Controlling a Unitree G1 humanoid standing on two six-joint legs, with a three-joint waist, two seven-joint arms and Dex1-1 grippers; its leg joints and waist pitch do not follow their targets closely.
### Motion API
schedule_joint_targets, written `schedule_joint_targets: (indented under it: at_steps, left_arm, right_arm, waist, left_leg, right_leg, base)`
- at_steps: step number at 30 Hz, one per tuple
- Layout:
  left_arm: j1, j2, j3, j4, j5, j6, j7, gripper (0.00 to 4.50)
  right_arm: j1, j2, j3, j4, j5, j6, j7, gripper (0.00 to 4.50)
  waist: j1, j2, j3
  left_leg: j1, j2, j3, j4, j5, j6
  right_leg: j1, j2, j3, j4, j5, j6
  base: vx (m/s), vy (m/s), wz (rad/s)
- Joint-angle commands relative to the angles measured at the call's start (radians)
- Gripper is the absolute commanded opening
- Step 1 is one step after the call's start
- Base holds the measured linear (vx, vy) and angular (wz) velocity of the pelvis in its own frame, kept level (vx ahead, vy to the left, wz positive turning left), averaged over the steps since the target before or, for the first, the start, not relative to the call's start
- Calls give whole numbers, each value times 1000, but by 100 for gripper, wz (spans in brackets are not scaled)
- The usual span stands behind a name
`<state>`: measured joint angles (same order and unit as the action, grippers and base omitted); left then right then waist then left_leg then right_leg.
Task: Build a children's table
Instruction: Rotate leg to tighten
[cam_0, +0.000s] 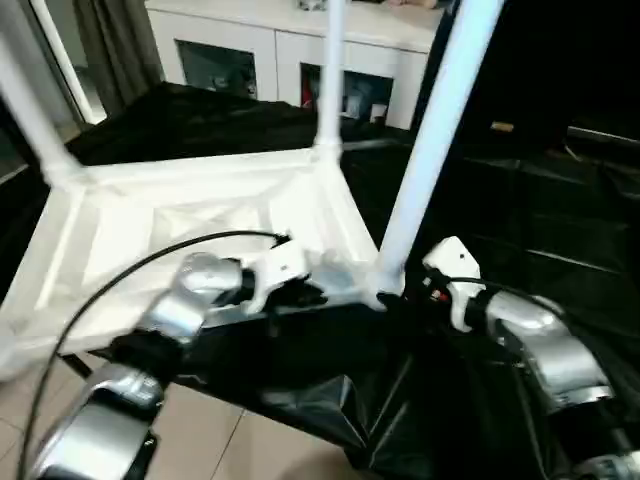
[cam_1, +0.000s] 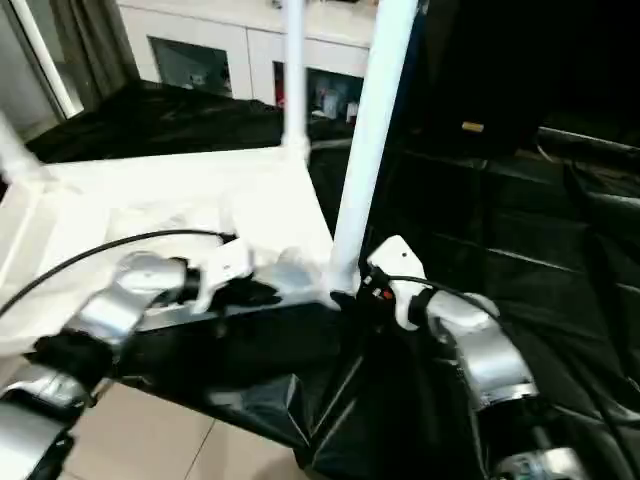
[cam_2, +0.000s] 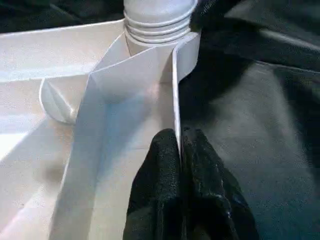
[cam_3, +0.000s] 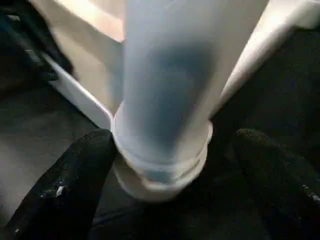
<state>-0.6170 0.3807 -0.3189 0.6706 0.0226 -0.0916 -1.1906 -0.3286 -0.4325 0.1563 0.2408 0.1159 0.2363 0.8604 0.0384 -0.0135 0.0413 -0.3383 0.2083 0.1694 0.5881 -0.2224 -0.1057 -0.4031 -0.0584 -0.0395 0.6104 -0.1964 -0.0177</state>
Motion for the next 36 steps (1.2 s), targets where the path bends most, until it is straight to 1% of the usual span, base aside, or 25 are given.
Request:
schedule_joint_targets:
  at_steps: [1,3,4,5,6,9,11,12,13,18,19,21,23,25,26,27,28,29,30,31,32,33,34,35,36]
  left_arm:
    - [25,2,-28,-25,-8,8,-68,0]
    - [43,15,-31,-73,-42,29,-129,0]
    - [51,22,-34,-94,-56,37,-154,0]
    - [55,26,-36,-105,-62,41,-167,0]
    - [57,29,-37,-111,-63,43,-171,0]
    - [59,31,-37,-112,-59,40,-169,0]
    - [61,30,-37,-113,-58,40,-168,0]
    - [64,29,-35,-118,-56,44,-167,0]
    - [64,29,-35,-118,-56,44,-167,0]
    - [73,34,-33,-141,-60,61,-169,0]
    - [75,38,-33,-145,-60,67,-171,0]
    - [75,39,-33,-144,-60,68,-173,0]
    - [74,40,-34,-140,-56,66,-171,0]
    - [72,36,-35,-132,-49,65,-159,0]
    - [67,29,-35,-119,-35,66,-132,0]
    - [57,14,-36,-90,-6,73,-73,0]
    - [57,14,-36,-90,-6,73,-73,0]
    - [46,0,-35,-60,19,82,-16,0]
    - [23,-35,-28,-2,47,92,82,0]
    - [23,-35,-28,-2,47,92,82,0]
    - [14,-55,-23,20,53,101,124,0]
    - [-1,-85,-18,48,61,111,181,0]
    - [-12,-109,-18,67,70,121,224,0]
    - [-12,-109,-18,67,70,121,224,0]
    - [-42,-172,-18,102,87,148,323,0]
  right_arm:
    - [3,-22,9,-21,15,-1,38,411]
    - [9,-38,23,-31,25,-4,75,411]
    - [12,-40,23,-37,33,-2,94,411]
    - [15,-41,23,-43,38,2,107,411]
    - [18,-42,25,-46,40,3,116,411]
    - [20,-37,26,-36,38,-3,121,411]
    - [19,-34,26,-32,42,-4,123,386]
    - [18,-31,26,-28,49,-7,129,374]
    - [18,-31,26,-28,49,-7,129,374]
    - [22,-27,28,-32,56,-5,138,325]
    - [25,-26,30,-33,56,-6,140,325]
    - [27,-24,31,-33,57,-5,140,295]
    - [30,-19,31,-34,58,-4,135,289]
    - [33,-12,26,-30,59,2,122,281]
    - [33,5,15,-15,53,8,85,277]
    - [28,34,-1,18,37,15,14,276]
    - [28,34,-1,18,37,15,14,275]
    - [22,59,-15,47,22,16,-52,274]
    - [11,111,-46,94,7,23,-172,273]
    - [11,111,-46,94,7,23,-172,273]
    - [9,137,-59,105,1,29,-226,272]
    - [6,175,-77,119,-6,39,-306,272]
    - [3,207,-92,129,-13,50,-375,272]
    - [3,207,-92,129,-13,50,-375,272]
    - [-9,274,-114,152,-36,71,-518,272]
  waist:
    - [5,2,-57]
    - [6,-1,-58]
    - [8,0,-57]
    - [9,-1,-56]
    - [12,0,-55]
    - [13,-2,-53]
    - [15,0,-53]
    - [16,-2,-53]
    - [16,-1,-54]
    - [18,-1,-57]
    - [19,2,-58]
    - [18,-1,-58]
    - [18,2,-57]
    - [18,2,-57]
    - [17,2,-57]
    - [17,4,-56]
    - [14,3,-54]
    - [12,-1,-53]
    - [11,2,-47]
    - [10,2,-47]
    - [13,-1,-48]
    - [12,0,-45]
    - [12,6,-46]
    - [11,4,-46]
    - [12,3,-47]
  left_leg:
    - [-9,19,3,-60,-54,93]
    - [-8,20,4,-58,-54,99]
    - [-8,22,4,-60,-57,98]
    - [-7,23,5,-60,-60,99]
    - [-7,22,6,-60,-65,98]
    - [-6,21,6,-61,-85,84]
    - [-5,21,5,-62,-90,74]
    - [-5,20,5,-62,-88,69]
    - [-6,20,5,-61,-83,68]
    - [-7,20,4,-59,-47,78]
    - [-8,18,4,-58,-44,81]
    - [-8,18,5,-58,-46,83]
    - [-8,17,4,-58,-54,80]
    - [-7,18,4,-59,-60,75]
    - [-7,18,4,-59,-60,74]
    - [-6,18,4,-59,-63,71]
    - [-7,17,4,-61,-76,61]
    - [-7,16,4,-61,-85,57]
    - [-2,13,5,-64,-124,31]
    - [1,13,4,-66,-142,21]
    - [3,14,2,-67,-159,11]
    - [3,13,5,-67,-161,9]
    - [2,14,1,-70,-163,0]
    - [2,13,1,-71,-164,-3]
    - [2,11,1,-70,-154,-9]
  right_leg:
    - [66,-65,41,-49,62,-282]
    - [66,-66,41,-49,64,-288]
    - [66,-68,41,-48,53,-288]
    - [65,-68,41,-49,46,-286]
    - [64,-67,41,-50,32,-282]
    - [62,-67,40,-55,-21,-270]
    - [62,-67,41,-57,-46,-260]
    - [62,-67,42,-56,-45,-255]
    - [63,-67,42,-55,-39,-255]
    - [65,-66,41,-47,28,-263]
    - [65,-66,40,-47,37,-266]
    - [66,-65,40,-48,34,-265]
    - [66,-65,40,-49,18,-263]
    - [66,-65,40,-50,9,-262]
    - [65,-65,40,-50,10,-262]
    - [63,-65,40,-51,8,-262]
    - [63,-65,39,-54,-17,-259]
    - [63,-65,40,-58,-39,-254]
    - [57,-65,40,-69,-134,-235]
    - [58,-66,40,-72,-176,-226]
    - [59,-67,40,-76,-228,-205]
    - [55,-65,43,-78,-238,-198]
    - [54,-67,42,-79,-253,-189]
    - [54,-65,42,-81,-256,-182]
    - [52,-64,43,-80,-243,-173]
  base:
    - [0,0,0]
    - [0,0,0]
    - [0,0,0]
    - [0,0,0]
    - [0,0,0]
    - [0,0,0]
    - [0,0,0]
    - [0,0,0]
    - [0,0,0]
    - [0,0,0]
    - [0,0,0]
    - [0,0,0]
    - [0,0,0]
    - [0,0,0]
    - [0,0,0]
    - [0,0,0]
    - [0,0,0]
    - [0,0,0]
    - [0,0,0]
    - [0,0,0]
    - [0,0,0]
    - [0,0,0]
    - [0,0,0]
    - [0,0,0]
    - [0,0,0]
